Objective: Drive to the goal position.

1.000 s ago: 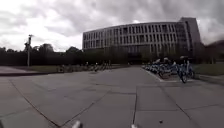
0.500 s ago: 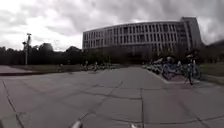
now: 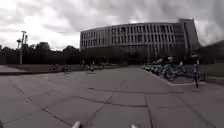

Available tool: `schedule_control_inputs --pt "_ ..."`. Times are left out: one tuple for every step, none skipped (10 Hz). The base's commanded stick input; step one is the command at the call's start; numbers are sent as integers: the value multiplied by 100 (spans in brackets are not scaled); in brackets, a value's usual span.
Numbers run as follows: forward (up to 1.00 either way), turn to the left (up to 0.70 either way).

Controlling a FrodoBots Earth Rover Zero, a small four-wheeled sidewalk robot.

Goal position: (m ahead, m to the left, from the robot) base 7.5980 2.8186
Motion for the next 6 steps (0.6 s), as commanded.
schedule_control_inputs --pt "70 0" --pt "70 0" --pt "70 0" --pt "70 0" --pt "70 0" --pt "70 0"
